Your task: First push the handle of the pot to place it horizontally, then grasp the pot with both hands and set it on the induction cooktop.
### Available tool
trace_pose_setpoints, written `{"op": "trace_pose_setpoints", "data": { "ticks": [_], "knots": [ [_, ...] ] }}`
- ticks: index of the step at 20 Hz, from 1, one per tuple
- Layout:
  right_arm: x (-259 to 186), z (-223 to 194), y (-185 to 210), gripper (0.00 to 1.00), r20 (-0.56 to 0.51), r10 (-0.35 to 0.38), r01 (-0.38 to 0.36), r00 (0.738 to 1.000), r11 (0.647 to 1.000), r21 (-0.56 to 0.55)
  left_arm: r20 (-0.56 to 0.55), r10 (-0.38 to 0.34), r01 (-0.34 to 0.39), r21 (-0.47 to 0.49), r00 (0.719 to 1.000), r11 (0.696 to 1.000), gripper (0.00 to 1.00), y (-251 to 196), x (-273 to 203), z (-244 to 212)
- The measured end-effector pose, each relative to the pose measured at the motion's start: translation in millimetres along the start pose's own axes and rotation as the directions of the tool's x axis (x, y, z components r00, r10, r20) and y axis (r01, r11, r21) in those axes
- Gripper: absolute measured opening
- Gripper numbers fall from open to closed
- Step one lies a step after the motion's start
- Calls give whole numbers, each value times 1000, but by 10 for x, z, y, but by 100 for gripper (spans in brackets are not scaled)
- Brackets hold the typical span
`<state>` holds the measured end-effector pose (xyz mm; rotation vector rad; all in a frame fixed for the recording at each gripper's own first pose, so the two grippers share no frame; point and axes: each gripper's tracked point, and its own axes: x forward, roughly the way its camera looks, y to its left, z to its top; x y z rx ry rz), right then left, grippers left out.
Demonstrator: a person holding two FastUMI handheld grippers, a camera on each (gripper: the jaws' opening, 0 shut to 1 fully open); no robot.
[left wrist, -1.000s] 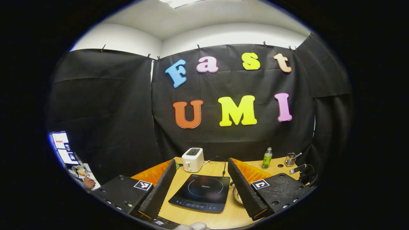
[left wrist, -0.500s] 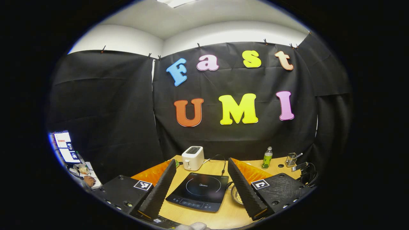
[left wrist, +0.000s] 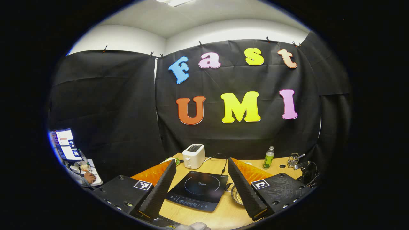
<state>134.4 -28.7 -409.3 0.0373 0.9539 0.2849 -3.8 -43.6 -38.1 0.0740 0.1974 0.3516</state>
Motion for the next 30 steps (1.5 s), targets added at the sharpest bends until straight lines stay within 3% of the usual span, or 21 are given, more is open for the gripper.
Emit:
{"op": "trace_pose_setpoints", "data": {
  "ticks": [18, 25, 27, 28, 29, 30],
  "knots": [
    [16, 232, -337, 1, 8, -47, 47, 999, 998, -34, -4, 37, -36, 12, 999, 999, 97, -38, 117, -54],
    [-336, 261, -275, 1, 107, -84, 85, 991, 996, 0, 30, -85, 84, 19, 996, 996, 96, -20, 252, -95],
    [-509, 222, -228, 11, 140, -110, 105, 984, 993, 44, 21, -132, 132, 19, 991, 991, 96, 36, 309, -156],
    [-594, 194, -194, 27, 148, -122, 114, 981, 991, 63, 19, -152, 152, 18, 988, 988, 97, 81, 340, -179],
    [-689, 157, -160, 34, 156, -134, 123, 979, 989, 80, 15, -176, 176, 14, 984, 984, 97, 105, 360, -196],
    [-787, 119, -111, 50, 165, -140, 126, 976, 988, 94, 13, -203, 203, 8, 979, 979, 96, 123, 382, -227]
  ]
}}
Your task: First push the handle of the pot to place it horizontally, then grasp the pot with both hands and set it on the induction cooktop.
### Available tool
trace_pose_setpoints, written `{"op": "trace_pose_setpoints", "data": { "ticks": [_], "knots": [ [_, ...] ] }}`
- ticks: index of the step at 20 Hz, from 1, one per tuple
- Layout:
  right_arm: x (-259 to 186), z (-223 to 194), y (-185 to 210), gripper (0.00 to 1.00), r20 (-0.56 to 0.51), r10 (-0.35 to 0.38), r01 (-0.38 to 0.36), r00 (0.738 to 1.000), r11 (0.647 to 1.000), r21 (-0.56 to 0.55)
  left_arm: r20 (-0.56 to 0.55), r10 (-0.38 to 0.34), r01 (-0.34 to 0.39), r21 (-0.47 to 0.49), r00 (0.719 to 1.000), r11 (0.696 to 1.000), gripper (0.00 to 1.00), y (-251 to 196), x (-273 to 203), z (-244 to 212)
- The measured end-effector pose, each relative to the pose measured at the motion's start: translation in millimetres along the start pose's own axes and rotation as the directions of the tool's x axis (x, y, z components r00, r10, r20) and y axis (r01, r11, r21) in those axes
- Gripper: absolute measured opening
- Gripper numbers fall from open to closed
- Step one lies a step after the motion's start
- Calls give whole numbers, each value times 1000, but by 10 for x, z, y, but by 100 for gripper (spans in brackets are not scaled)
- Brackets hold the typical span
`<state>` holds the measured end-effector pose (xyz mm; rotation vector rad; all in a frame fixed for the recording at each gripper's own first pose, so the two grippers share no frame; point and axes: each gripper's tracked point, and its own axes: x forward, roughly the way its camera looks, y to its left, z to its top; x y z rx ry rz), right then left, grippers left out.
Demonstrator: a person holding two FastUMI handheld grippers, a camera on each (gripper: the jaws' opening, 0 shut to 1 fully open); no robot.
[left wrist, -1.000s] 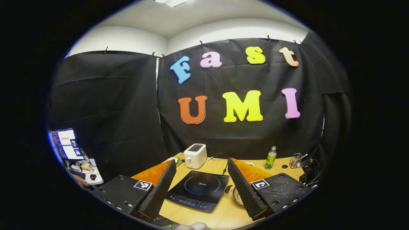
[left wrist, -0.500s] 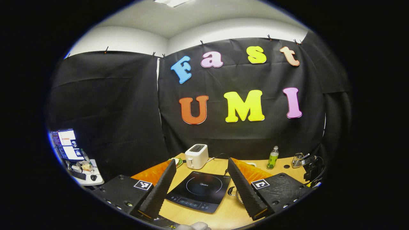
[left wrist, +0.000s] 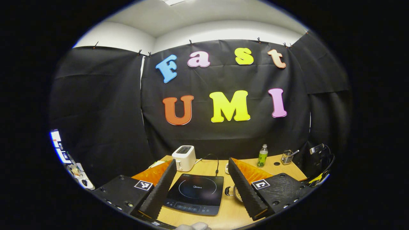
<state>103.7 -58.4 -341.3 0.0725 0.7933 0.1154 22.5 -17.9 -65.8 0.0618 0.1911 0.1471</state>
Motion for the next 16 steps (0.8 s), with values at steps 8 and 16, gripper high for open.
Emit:
{"op": "trace_pose_setpoints", "data": {
  "ticks": [8, 16],
  "knots": [
    [-841, -61, 5, 83, 134, -192, 193, 972, 981, 5, -72, -175, 173, -33, 982, 984, 96, 54, 163, -521],
    [-668, 36, -16, 100, 135, -178, 172, 975, 984, 51, -247, -279, 261, -103, 928, 960, 95, -487, 673, -1395]
  ]
}}
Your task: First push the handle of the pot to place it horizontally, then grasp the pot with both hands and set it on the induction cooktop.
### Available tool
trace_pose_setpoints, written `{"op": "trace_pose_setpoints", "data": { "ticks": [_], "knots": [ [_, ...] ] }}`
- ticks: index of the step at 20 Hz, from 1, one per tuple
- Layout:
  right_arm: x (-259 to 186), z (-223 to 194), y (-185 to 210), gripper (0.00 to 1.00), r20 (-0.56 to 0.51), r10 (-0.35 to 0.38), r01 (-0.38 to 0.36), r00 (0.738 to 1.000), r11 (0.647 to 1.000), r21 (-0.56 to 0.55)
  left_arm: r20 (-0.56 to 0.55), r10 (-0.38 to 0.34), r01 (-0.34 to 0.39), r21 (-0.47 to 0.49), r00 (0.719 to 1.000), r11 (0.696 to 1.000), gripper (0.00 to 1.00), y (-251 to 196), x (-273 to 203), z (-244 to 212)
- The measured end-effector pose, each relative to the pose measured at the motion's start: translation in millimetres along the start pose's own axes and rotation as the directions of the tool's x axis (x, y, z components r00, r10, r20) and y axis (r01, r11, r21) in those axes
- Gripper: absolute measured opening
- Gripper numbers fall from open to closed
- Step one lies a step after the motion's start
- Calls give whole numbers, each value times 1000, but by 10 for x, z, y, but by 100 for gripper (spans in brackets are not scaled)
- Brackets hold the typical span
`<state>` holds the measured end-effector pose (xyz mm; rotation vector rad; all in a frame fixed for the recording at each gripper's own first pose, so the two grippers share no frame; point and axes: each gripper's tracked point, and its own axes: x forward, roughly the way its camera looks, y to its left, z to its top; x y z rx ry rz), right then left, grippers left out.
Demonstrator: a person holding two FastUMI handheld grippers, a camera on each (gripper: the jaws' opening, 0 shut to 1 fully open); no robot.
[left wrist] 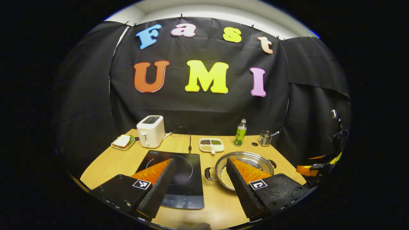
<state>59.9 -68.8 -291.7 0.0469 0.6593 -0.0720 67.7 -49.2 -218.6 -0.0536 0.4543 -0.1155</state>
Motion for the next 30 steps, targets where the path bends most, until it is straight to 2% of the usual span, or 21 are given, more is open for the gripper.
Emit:
{"op": "trace_pose_setpoints", "data": {
  "ticks": [5, 9, 12, 17, 20, 24, 25, 26, 27, 28, 29, 30],
  "knots": [
    [527, 59, -28, 100, -62, 49, -48, 997, 999, 26, -193, -25, 21, -22, 981, 1000, 96, -201, 692, -673],
    [1015, 124, -42, 100, -118, 82, -80, 990, 997, 24, -283, -16, 24, 25, 959, 999, 96, -229, 1187, -994],
    [1352, 179, -54, 100, -157, 104, -104, 982, 995, 8, -348, -26, 22, -16, 937, 1000, 96, -289, 1483, -1165],
    [1792, 232, -12, 100, -209, 122, -135, 970, 990, -49, -434, -53, 28, -65, 899, 997, 94, -391, 1801, -1380],
    [1974, 163, 27, 100, -247, 131, -147, 960, 988, -44, -457, -49, 35, -40, 888, 999, 92, -410, 1879, -1401],
    [2120, 22, 64, 100, -315, 141, -160, 939, 987, -35, -497, -44, 42, -16, 867, 999, 94, -451, 1946, -1438],
    [2159, -16, 77, 99, -331, 137, -155, 934, 987, -31, -503, -50, 47, -18, 863, 999, 93, -465, 1977, -1459],
    [2176, -62, 96, 92, -354, 137, -158, 925, 987, -29, -523, -46, 38, -26, 851, 999, 93, -448, 1987, -1522],
    [2200, -94, 113, 89, -364, 138, -157, 921, 987, -24, -548, -57, 34, -52, 834, 998, 90, -476, 1975, -1581],
    [2233, -113, 100, 79, -364, 127, -144, 923, 989, -22, -573, -43, 11, -60, 818, 998, 75, -469, 1962, -1616],
    [2257, -119, 101, 72, -371, 123, -144, 920, 989, -28, -576, -28, -3, -52, 817, 999, 78, -440, 1984, -1614],
    [2223, -109, 84, 71, -377, 126, -149, 918, 988, -31, -574, -17, -12, -47, 819, 999, 74, -433, 1984, -1597]
  ]
}}
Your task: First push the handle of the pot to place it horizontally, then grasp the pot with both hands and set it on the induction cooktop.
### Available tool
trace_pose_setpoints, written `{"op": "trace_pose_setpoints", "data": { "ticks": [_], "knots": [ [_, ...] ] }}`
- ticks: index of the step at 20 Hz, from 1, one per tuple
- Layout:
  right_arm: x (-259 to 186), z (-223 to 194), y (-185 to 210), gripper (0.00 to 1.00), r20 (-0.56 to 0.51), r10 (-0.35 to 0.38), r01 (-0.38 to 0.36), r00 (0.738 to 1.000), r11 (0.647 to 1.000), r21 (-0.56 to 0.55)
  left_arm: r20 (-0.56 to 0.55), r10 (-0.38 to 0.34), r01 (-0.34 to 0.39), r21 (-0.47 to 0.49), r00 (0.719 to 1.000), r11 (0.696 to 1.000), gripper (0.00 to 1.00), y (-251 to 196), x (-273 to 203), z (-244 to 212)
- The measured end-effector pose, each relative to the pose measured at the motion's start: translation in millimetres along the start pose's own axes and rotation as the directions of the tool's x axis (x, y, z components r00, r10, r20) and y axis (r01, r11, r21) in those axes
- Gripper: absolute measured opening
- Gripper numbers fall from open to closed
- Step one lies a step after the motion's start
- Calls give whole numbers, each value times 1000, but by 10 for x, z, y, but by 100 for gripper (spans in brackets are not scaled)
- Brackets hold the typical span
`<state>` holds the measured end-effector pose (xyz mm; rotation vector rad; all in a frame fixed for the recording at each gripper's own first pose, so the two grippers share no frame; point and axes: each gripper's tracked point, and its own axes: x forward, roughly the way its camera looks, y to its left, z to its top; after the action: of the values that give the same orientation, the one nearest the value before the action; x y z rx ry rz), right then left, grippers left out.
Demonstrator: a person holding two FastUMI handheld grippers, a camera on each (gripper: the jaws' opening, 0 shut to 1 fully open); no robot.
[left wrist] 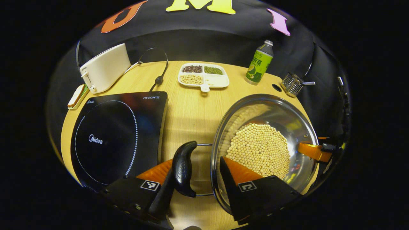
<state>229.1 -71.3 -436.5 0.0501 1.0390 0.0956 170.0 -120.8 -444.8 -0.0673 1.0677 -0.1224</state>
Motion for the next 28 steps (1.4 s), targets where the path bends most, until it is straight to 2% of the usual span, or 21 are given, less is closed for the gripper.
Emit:
{"op": "trace_pose_setpoints", "data": {
  "ticks": [1, 3, 4, 5, 6, 7, 8, 9, 10, 11, 12, 13, 17, 23, 24, 25, 28],
  "knots": [
    [-41, -25, 2, 71, -16, 0, 0, 1000, 1000, 4, 2, 2, -2, 2, 1000, 1000, 70, -5, 12, 13],
    [-44, -48, -6, 70, -30, 1, 0, 1000, 1000, 30, 3, 11, -12, 8, 1000, 1000, 71, 0, 29, 9],
    [-42, -52, 1, 69, -39, 4, -3, 999, 999, 38, 11, 8, -8, 18, 1000, 1000, 82, 0, 25, 13],
    [-59, -53, 2, 68, -41, 8, -7, 999, 999, 33, 13, 3, -3, 24, 1000, 1000, 81, -2, 33, 21],
    [-51, -47, 0, 67, -39, 11, -10, 999, 999, 30, 19, -4, 4, 28, 1000, 1000, 70, 1, 16, 18],
    [-62, -44, 4, 66, -38, 16, -15, 999, 999, 28, 23, -8, 7, 27, 1000, 1000, 78, -6, 9, 25],
    [-51, -41, 8, 65, -35, 18, -18, 999, 1000, 20, 24, -8, 7, 27, 1000, 1000, 67, 2, 23, 28],
    [-68, -38, 3, 64, -32, 22, -21, 999, 1000, 11, 27, -8, 7, 28, 1000, 1000, 65, -2, 36, 44],
    [-68, -28, 15, 63, -23, 24, -24, 999, 1000, 3, 30, -5, 4, 26, 1000, 1000, 75, -9, -2, 42],
    [-74, -28, 8, 63, -17, 28, -28, 999, 1000, -6, 30, -5, 4, 31, 1000, 1000, 63, -8, 1, 41],
    [-99, -37, 12, 63, -14, 30, -30, 999, 1000, -6, 34, -6, 5, 37, 999, 999, 74, -17, -29, 41],
    [-130, -44, 15, 63, -8, 31, -31, 999, 999, -9, 42, -11, 9, 42, 999, 999, 63, -27, -64, 52],
    [-369, 42, 114, 63, 26, 8, -7, 1000, 1000, -19, 76, -37, 33, 53, 996, 998, 63, 39, -235, 128],
    [-716, 226, 638, 63, 66, 14, -12, 998, 999, -37, 132, -42, 34, 56, 990, 998, 63, 467, -666, 279],
    [-749, 261, 749, 63, 74, 19, -16, 997, 999, -44, 140, -36, 29, 52, 990, 998, 73, 584, -740, 286],
    [-787, 282, 885, 63, 80, 25, -21, 996, 998, -57, 142, -27, 22, 42, 989, 999, 63, 712, -811, 288],
    [-831, 322, 1330, 63, 85, 52, -45, 995, 996, -81, 150, 0, -2, 13, 989, 1000, 63, 1083, -1047, 258]
  ]
}}
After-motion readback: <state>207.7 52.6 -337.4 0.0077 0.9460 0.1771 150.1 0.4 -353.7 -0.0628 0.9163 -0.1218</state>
